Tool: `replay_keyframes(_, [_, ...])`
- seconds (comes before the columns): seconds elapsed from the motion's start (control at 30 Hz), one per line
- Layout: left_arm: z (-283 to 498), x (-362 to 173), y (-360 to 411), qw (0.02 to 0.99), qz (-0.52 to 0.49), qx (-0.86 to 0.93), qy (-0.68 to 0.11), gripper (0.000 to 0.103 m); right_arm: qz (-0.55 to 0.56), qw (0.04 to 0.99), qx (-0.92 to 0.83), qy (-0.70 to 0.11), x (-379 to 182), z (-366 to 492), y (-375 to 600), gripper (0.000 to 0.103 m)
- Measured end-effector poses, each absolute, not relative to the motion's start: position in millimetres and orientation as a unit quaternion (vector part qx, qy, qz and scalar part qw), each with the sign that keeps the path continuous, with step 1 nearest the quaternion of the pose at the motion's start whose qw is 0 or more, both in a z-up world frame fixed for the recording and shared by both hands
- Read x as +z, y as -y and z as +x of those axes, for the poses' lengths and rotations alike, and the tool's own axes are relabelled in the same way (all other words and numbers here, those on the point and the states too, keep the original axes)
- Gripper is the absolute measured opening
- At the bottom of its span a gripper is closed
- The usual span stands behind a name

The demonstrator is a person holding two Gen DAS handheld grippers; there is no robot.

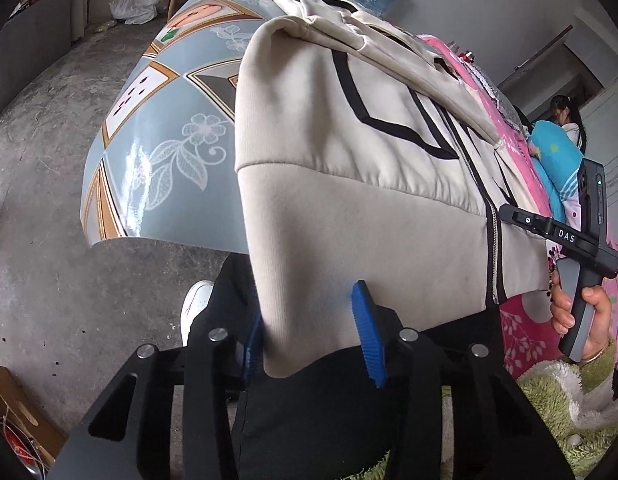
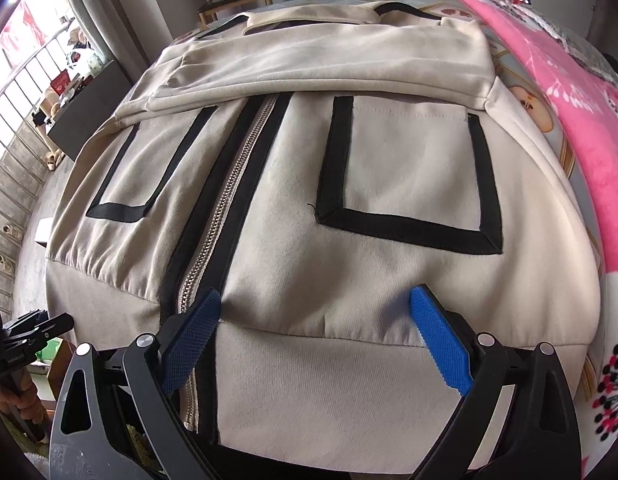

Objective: Fold large clothes

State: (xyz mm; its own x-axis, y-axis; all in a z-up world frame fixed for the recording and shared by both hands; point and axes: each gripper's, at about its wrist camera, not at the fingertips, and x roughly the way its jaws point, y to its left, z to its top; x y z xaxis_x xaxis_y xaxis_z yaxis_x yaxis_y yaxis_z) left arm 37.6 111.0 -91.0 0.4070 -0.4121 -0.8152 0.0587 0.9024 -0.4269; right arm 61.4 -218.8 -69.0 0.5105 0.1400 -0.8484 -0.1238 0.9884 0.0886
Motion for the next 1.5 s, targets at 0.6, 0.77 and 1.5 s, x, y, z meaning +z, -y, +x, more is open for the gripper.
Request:
replay_keyframes(0.6, [27.8, -78.3, -116.9, 0.823, -0.186, -0.154, -0.514, 0.010, 0.007, 0.868, 0.079, -0.490, -70.3, 62.9, 218.7, 0.092])
replay_keyframes(0.77, [22.2, -59.5, -115.3, 0.831, -0.185, -0.166, -0.497, 0.010, 0.007, 0.869, 0.080, -0.489, -70.5, 63.0, 219.1, 0.092])
replay_keyframes(1.5, [19.0, -43.9, -97.9, 0.856, -0.120, -0.145, -0.481, 0.007, 0.014, 0.877, 0.085, -0.473, -57.3, 47.5, 233.3, 0.092])
